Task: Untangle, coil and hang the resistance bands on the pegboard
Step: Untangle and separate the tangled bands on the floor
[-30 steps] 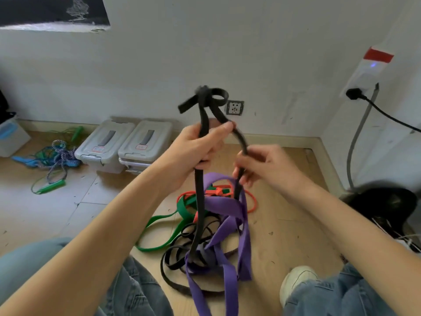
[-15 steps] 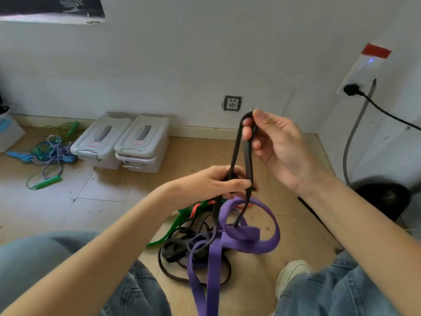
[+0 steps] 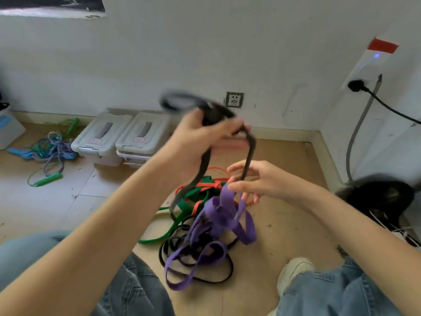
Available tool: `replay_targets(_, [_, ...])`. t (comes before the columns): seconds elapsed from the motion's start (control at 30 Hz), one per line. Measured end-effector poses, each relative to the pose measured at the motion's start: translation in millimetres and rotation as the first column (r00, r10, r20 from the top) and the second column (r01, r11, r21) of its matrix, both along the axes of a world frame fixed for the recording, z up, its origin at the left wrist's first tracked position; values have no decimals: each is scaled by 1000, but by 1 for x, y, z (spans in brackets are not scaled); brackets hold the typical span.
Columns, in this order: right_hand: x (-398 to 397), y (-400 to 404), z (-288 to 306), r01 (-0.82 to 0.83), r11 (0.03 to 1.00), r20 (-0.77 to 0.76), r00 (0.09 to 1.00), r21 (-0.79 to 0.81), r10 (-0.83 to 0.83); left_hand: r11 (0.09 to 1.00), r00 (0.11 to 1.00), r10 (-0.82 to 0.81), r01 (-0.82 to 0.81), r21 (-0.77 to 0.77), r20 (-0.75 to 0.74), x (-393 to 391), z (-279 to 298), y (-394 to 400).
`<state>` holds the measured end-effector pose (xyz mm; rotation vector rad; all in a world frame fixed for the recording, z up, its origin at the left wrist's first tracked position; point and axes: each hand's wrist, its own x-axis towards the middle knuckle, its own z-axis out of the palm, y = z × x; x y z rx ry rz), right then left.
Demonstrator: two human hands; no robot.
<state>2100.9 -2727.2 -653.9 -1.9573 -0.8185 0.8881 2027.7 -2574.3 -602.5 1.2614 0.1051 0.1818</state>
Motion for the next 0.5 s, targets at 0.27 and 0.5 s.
replay_targets(0.27, [-3, 4, 26, 248, 856, -283, 951, 453, -125, 951, 877, -301, 304, -52, -375, -1, -32, 9])
replay_targets(0.5, [16, -3, 52, 489, 538, -551, 833, 686, -55, 934, 935, -286, 321, 159, -211, -4, -13, -1])
